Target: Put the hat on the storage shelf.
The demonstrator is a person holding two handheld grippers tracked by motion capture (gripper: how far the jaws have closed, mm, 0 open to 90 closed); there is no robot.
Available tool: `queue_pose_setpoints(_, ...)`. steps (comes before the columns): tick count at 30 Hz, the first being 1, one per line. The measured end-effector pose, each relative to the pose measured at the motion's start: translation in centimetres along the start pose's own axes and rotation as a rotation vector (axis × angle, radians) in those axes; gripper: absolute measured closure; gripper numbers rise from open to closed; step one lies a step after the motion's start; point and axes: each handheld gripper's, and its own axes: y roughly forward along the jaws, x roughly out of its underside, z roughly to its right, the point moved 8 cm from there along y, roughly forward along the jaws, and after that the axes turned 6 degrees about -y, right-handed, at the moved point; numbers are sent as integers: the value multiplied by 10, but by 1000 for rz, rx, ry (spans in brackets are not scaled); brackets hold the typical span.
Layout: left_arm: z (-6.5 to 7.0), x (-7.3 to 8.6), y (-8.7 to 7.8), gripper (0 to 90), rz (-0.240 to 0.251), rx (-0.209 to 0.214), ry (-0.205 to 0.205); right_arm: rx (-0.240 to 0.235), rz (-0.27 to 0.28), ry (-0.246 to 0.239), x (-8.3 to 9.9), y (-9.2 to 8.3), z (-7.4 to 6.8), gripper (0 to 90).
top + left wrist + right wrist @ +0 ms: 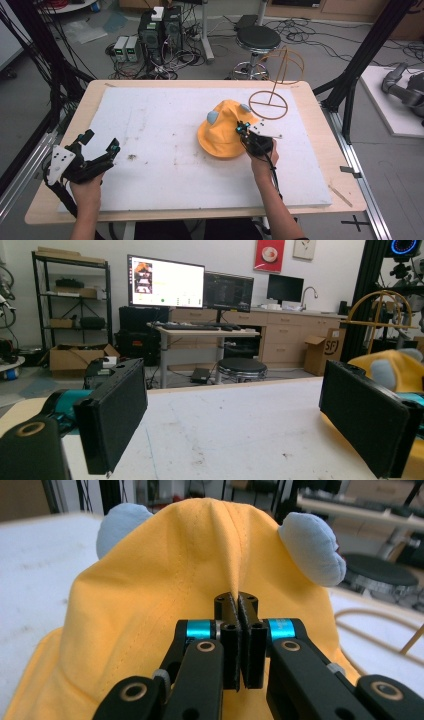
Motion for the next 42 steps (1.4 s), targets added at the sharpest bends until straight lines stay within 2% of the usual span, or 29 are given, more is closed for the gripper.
queue_pose_setpoints(3, 0, 0, 0, 124, 1, 2, 1, 3, 53, -17, -13, -7, 1, 898)
queue_pose_setpoints(8, 0, 0, 0, 124, -3, 2, 5, 7, 114, -14, -35, -15, 4, 897)
queue_pose_setpoints(13, 0, 0, 0, 124, -3, 2, 5, 23, 162, -16, -60, -22, 13, 897)
queue_pose_setpoints(14, 0, 0, 0, 124, -1, 1, 3, 23, 162, -16, -60, -22, 13, 897)
queue_pose_setpoints(15, 0, 0, 0, 124, 1, 1, 1, 34, 185, -25, -71, -25, 19, 897)
queue_pose_setpoints(17, 0, 0, 0, 124, 0, 0, 1, 39, 193, -26, -75, -26, 21, 897)
queue_pose_setpoints(18, 0, 0, 0, 124, 0, 0, 0, 50, 209, -26, -85, -30, 25, 897)
queue_pose_setpoints(21, 0, 0, 0, 124, 0, 1, 0, 69, 240, -28, -100, -35, 34, 896)
queue_pose_setpoints(27, 0, 1, 0, 124, -1, 0, -1, 123, 273, -29, -128, -45, 58, 897)
queue_pose_setpoints(38, 2, 3, -1, 124, -12, 9, 0, 254, 305, -22, -171, -51, 115, 896)
queue_pose_setpoints(40, 2, 3, -1, 124, -15, 12, 4, 258, 307, -21, -173, -51, 119, 896)
queue_pose_setpoints(41, 3, 4, -2, 124, -14, 12, 4, 279, 312, -19, -178, -48, 130, 896)
queue_pose_setpoints(42, 3, 4, -2, 124, -20, 13, 8, 285, 311, -12, -178, -47, 134, 896)
